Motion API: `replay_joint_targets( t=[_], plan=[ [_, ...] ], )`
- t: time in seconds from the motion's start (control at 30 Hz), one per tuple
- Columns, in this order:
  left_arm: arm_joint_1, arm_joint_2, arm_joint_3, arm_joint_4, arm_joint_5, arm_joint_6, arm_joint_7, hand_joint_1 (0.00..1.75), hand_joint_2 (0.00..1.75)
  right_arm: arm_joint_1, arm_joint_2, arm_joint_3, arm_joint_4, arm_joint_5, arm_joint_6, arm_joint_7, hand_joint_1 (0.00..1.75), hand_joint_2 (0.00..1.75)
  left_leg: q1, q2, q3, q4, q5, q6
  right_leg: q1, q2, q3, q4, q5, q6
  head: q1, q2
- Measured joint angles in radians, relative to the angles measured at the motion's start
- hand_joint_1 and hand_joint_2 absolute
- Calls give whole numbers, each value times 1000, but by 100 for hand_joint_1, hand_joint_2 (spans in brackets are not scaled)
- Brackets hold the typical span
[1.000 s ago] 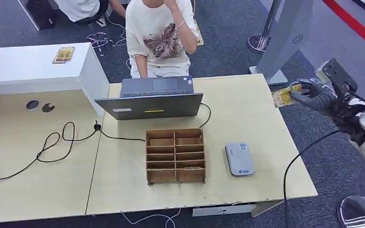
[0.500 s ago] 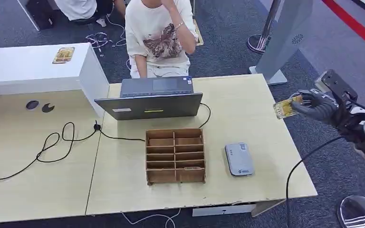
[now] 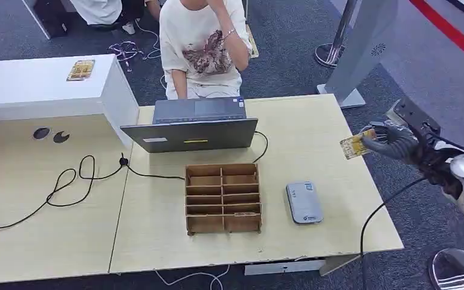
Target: Pass the card to the sensor for recognition and then transmit it.
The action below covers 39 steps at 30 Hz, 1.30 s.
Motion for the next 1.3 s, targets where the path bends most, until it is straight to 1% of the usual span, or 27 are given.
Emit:
replay_joint_targets(
  t=[0.1,0.13,0.17,0.27,0.43,0.57,0.73,0.93,1.3],
  plan=[
    [0,0,0,0,-1,0,3,0,0,-13,10,13,9,5,6,-3,175,175,0,0,0,0,0,0,0,0,0,0,0,0,0,0],
    [0,-2,0,0,1,0,3,0,0,-40,30,33,24,11,7,0,175,175,0,0,0,0,0,0,0,0,0,0,0,0,0,0],
    [-1,-2,0,0,8,0,5,0,0,-85,77,65,60,35,3,8,175,175,0,2,0,0,0,0,0,2,0,1,0,0,0,0],
    [-1,-3,2,0,14,0,8,0,0,-152,152,103,119,59,-9,16,175,175,0,5,1,0,0,0,0,4,0,1,1,0,0,0],
    [-2,-8,4,0,16,3,18,0,0,-246,291,169,228,77,-33,24,175,175,1,4,2,0,1,-1,0,4,0,1,1,-1,-1,0],
    [-2,-9,4,0,16,5,23,0,0,-289,364,200,287,79,-47,25,175,175,1,3,1,0,2,-1,0,3,0,1,1,-1,0,0],
    [-1,-10,4,0,15,5,24,0,0,-307,410,222,324,79,-53,24,175,175,0,1,0,0,2,-1,0,1,0,1,1,-1,0,0],
    [-1,-9,5,0,14,5,24,0,0,-319,437,243,355,75,-58,13,175,175,0,1,0,0,2,-1,0,1,0,0,1,0,0,0],
    [-1,-9,5,0,14,8,24,0,0,-331,447,264,378,56,-63,8,175,175,0,1,0,0,2,-1,0,1,0,1,1,0,0,0]
  ],
)
